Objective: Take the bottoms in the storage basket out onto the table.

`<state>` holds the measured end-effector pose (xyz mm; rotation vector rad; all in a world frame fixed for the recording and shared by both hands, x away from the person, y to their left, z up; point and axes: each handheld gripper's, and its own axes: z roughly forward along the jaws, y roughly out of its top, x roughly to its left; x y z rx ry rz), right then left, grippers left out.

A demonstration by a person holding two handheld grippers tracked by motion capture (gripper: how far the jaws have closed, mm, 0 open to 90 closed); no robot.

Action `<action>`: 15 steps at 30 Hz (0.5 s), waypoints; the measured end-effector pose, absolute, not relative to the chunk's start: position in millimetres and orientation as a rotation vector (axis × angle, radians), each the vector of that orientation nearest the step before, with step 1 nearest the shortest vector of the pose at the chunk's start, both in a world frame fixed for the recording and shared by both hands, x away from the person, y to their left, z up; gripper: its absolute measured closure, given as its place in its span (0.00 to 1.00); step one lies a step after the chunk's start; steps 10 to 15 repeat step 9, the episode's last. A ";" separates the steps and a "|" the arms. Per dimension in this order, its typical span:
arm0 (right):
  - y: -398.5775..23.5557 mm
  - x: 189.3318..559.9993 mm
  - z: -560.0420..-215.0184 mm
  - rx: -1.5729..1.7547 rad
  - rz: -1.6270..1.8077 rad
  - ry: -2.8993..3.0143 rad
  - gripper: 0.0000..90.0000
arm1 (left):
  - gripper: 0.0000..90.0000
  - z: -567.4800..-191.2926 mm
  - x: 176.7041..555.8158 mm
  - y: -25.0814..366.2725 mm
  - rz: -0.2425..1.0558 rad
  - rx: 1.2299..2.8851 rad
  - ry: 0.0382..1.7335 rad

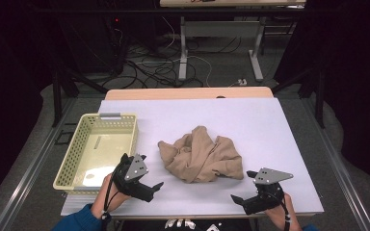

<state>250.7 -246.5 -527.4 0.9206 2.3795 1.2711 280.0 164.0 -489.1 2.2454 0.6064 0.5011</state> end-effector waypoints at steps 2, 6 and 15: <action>-246.1 250.9 -527.8 0.920 1.277 2.376 0.01 | 0.00 -490.3 277.5 167.4 0.500 2.238 0.627; -246.3 251.0 -527.8 0.919 1.274 2.372 0.01 | 0.00 -491.4 273.0 173.6 0.509 2.235 0.634; -246.7 250.9 -527.8 0.923 1.277 2.371 0.01 | 0.00 -492.4 269.6 177.7 0.511 2.232 0.642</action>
